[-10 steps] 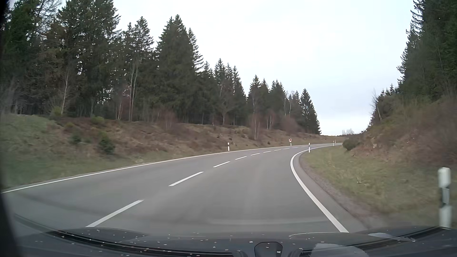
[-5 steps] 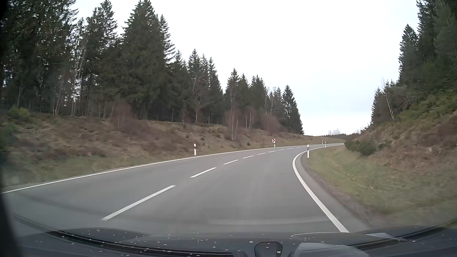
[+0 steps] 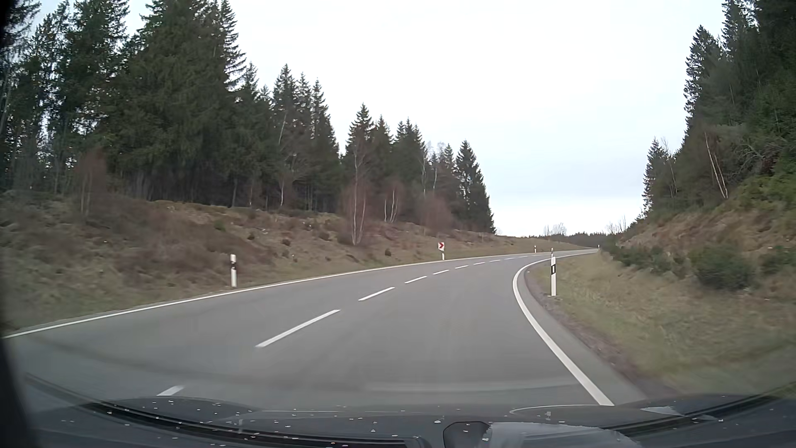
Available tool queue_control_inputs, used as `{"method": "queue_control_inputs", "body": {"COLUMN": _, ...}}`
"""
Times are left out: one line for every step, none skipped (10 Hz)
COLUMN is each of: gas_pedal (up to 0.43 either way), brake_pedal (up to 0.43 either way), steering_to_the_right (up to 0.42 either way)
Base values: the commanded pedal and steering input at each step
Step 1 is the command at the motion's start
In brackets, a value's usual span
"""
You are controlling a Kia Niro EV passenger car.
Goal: Follow the waypoints while adhering to traffic rules and regulations
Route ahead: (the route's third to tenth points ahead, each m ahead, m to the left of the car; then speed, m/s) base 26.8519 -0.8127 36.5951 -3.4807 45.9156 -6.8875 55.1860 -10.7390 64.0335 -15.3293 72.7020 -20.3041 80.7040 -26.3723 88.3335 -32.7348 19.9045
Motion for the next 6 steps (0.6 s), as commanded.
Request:
{"method": "queue_control_inputs", "body": {"gas_pedal": 0.220, "brake_pedal": 0.000, "steering_to_the_right": 0.049}}
{"method": "queue_control_inputs", "body": {"gas_pedal": 0.220, "brake_pedal": 0.000, "steering_to_the_right": 0.049}}
{"method": "queue_control_inputs", "body": {"gas_pedal": 0.220, "brake_pedal": 0.000, "steering_to_the_right": 0.049}}
{"method": "queue_control_inputs", "body": {"gas_pedal": 0.220, "brake_pedal": 0.000, "steering_to_the_right": 0.049}}
{"method": "queue_control_inputs", "body": {"gas_pedal": 0.220, "brake_pedal": 0.000, "steering_to_the_right": 0.049}}
{"method": "queue_control_inputs", "body": {"gas_pedal": 0.220, "brake_pedal": 0.000, "steering_to_the_right": 0.049}}
